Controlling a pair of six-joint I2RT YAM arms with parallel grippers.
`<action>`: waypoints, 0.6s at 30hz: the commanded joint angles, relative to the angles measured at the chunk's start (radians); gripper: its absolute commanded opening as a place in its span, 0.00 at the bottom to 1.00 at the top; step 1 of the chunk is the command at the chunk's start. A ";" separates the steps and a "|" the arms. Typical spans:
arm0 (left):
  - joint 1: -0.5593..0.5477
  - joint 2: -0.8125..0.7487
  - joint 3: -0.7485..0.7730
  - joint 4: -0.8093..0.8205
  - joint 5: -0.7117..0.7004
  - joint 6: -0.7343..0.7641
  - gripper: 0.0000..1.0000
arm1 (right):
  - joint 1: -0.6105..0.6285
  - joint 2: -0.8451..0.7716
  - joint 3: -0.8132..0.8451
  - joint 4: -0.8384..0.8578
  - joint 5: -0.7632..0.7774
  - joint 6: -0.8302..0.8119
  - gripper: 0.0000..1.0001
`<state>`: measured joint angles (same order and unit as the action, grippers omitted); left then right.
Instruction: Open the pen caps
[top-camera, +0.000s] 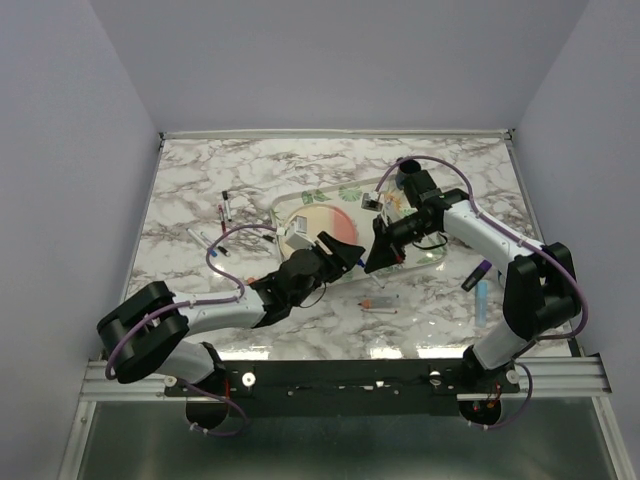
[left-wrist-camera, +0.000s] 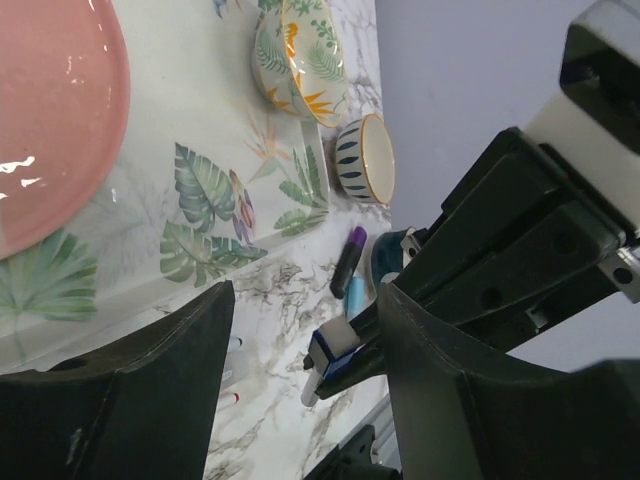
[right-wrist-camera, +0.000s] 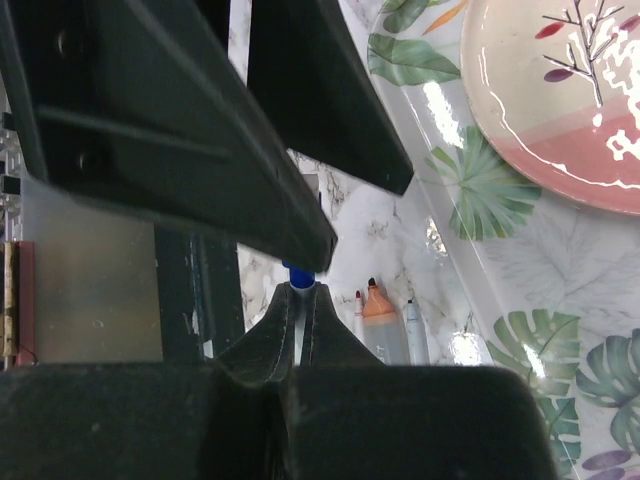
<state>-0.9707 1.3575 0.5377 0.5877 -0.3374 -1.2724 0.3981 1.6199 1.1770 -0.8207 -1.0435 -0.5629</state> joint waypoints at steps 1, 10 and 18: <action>-0.065 0.066 0.096 -0.117 -0.129 0.018 0.59 | 0.002 0.014 0.018 0.038 -0.012 0.029 0.01; -0.086 0.129 0.139 -0.174 -0.175 0.021 0.25 | 0.004 -0.002 0.004 0.052 0.005 0.026 0.01; -0.085 0.057 0.064 -0.057 -0.189 0.065 0.00 | 0.016 0.014 0.000 0.041 0.013 0.001 0.23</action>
<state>-1.0496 1.4666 0.6643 0.4957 -0.4641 -1.2594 0.4030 1.6234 1.1767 -0.7937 -1.0134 -0.5419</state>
